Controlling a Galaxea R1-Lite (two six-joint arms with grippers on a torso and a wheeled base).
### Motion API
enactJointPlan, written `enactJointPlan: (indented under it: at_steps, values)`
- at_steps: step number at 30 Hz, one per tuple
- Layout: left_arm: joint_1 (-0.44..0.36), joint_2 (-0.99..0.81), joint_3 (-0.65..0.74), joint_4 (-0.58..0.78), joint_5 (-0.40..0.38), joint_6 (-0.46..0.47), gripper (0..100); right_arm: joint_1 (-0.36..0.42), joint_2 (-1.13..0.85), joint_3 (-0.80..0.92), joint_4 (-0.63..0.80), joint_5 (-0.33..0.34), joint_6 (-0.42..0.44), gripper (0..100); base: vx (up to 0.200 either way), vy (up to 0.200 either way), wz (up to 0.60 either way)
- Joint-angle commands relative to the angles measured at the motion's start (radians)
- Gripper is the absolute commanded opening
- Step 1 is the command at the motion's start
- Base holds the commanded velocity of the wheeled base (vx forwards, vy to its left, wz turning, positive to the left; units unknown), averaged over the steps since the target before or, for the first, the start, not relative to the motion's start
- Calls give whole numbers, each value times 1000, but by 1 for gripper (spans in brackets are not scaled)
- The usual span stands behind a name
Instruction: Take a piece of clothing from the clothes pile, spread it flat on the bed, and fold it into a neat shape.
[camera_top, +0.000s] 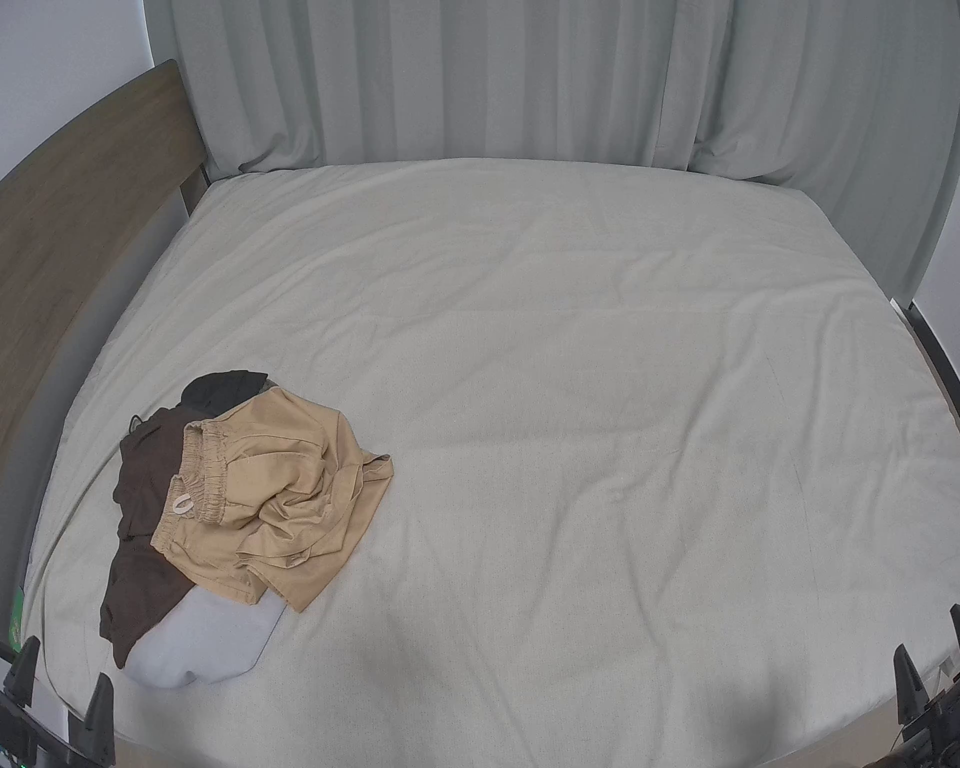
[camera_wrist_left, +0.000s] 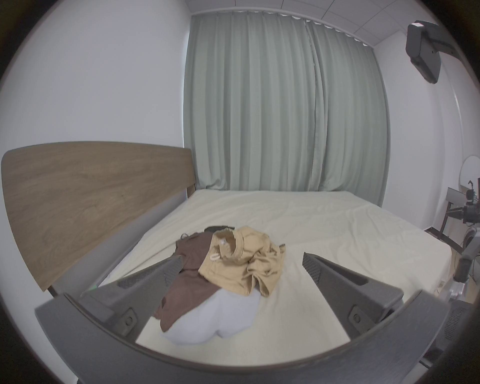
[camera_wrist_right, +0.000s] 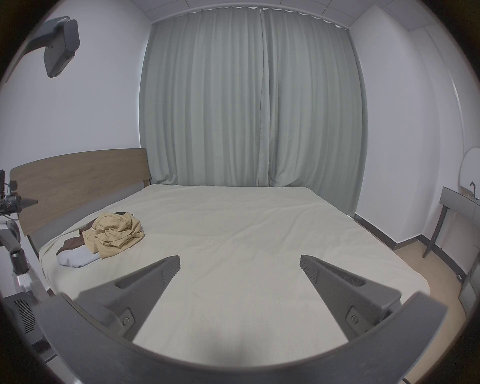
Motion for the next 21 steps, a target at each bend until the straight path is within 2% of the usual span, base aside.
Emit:
enactJointPlan:
  at_steps: [1,5,15,21]
  values:
    - [0,-2,-61,-73,1,7,100,1,-10,18,1,-1,-1,100,0,0,0]
    - [-12,53,-130,-29,-10,7,100,2,-10,18,1,-1,1,100,0,0,0]
    - [-56,222,-199,-32,-7,-9,100,1,-9,18,0,-1,2,100,0,0,0]
    - [-144,358,-211,-56,-10,-128,100,1,-10,18,0,2,-1,100,0,0,0]
